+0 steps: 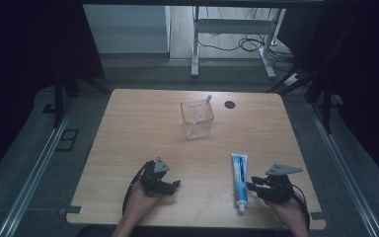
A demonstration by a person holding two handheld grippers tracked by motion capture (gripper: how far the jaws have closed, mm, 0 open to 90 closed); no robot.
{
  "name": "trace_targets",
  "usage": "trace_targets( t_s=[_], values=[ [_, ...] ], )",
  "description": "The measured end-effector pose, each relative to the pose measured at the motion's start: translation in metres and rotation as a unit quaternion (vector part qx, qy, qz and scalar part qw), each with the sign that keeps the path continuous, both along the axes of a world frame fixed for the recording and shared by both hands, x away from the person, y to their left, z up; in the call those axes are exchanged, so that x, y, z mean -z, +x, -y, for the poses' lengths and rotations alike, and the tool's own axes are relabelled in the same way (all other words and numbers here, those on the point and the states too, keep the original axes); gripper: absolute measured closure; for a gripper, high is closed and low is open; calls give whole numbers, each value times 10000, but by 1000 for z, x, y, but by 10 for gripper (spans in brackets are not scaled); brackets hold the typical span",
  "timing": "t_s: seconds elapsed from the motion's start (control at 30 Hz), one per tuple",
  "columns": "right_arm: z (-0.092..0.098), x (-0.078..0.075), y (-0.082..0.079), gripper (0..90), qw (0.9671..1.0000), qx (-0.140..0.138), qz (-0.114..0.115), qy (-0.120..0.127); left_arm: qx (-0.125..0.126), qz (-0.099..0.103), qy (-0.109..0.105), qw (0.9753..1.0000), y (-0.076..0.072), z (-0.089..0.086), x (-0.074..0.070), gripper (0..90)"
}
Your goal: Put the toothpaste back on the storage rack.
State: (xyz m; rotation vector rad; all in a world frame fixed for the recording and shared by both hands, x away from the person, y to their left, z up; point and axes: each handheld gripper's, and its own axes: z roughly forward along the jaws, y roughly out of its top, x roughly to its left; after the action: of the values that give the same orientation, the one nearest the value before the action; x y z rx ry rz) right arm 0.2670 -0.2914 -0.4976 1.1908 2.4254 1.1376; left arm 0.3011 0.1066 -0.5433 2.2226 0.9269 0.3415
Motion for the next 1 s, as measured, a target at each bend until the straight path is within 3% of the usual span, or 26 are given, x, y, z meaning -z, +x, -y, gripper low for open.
trace_targets(
  t_s=[0.13, 0.5, 1.0],
  values=[
    [-13, -3, 0, 791, 9997, -224, -23, 5, -2, -2, -3, 10000, 0, 0, 0, 153],
    [-37, 7, 1, 797, 9973, -684, -245, -40, -13, 3, -18, 10000, 0, 0, 0, 153],
    [-41, 7, 4, 797, 9961, -713, -498, -129, -14, 3, -19, 10000, 0, 0, 0, 153]
  ],
)
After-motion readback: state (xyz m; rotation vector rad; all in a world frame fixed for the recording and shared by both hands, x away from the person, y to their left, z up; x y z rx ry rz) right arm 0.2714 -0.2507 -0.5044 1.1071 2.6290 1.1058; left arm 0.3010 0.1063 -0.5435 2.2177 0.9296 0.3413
